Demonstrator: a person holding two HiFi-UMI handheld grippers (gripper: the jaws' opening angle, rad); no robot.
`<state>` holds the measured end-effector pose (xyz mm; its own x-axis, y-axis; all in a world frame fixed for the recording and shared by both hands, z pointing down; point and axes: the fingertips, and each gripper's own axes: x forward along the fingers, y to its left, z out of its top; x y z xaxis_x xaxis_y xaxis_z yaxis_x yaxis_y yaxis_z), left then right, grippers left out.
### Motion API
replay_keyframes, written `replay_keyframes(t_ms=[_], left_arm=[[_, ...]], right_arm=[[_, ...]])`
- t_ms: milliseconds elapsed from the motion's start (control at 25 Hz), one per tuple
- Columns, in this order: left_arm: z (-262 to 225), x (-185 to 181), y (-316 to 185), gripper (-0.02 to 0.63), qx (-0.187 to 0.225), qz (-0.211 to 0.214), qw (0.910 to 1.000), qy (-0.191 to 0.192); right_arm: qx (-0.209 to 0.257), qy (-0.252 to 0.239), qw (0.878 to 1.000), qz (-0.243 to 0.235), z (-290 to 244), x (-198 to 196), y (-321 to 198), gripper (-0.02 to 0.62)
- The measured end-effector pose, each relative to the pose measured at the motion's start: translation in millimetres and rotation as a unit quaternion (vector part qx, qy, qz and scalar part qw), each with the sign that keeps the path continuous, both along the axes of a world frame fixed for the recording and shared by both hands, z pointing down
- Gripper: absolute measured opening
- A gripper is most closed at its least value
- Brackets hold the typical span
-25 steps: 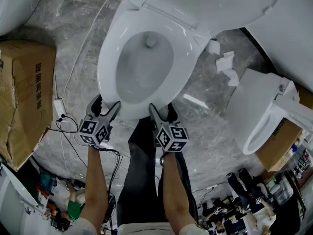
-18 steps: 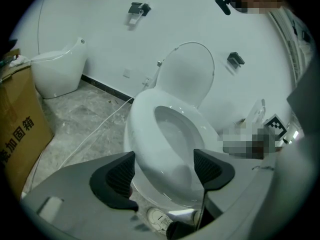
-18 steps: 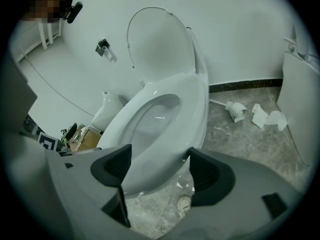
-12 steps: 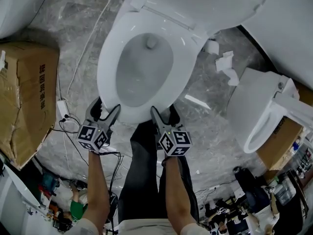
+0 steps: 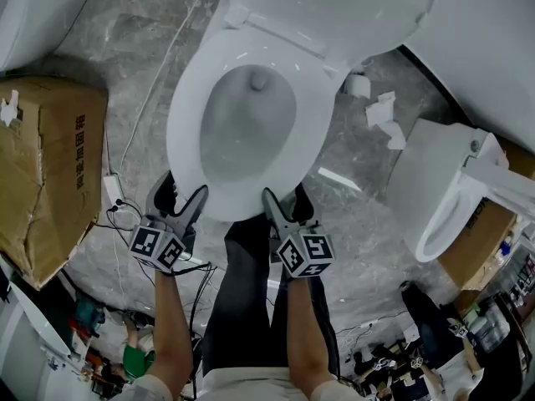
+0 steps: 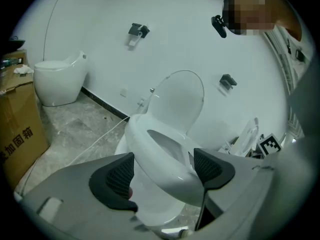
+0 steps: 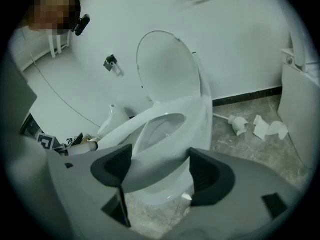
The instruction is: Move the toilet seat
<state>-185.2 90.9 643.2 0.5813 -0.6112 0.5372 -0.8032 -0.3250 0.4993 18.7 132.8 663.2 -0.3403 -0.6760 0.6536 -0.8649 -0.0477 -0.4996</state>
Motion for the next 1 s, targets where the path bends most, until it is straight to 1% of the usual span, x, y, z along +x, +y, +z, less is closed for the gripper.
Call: replay_keyframes(t_ms=[240, 480, 720, 1000], left_arm=[[-22, 4, -9, 0.374, 0.008, -0.01, 0.9999, 0.009], [-43, 9, -20, 0.376, 0.012, -0.033, 0.9991, 0.024], [-60, 13, -29, 0.376, 0.012, -0.053, 0.9977, 0.039], [-84, 17, -43, 0.38, 0.023, -0.082, 0.994, 0.068]], right_arm=[[0.013, -0.01, 1.0, 0.017, -18, 4, -6, 0.364], [0.028, -0.022, 0.999, 0.039, -35, 10, -14, 0.364], [0.049, -0.001, 0.998, 0.051, -54, 15, -22, 0.362], [0.077, 0.004, 0.994, 0.079, -78, 22, -33, 0.344]])
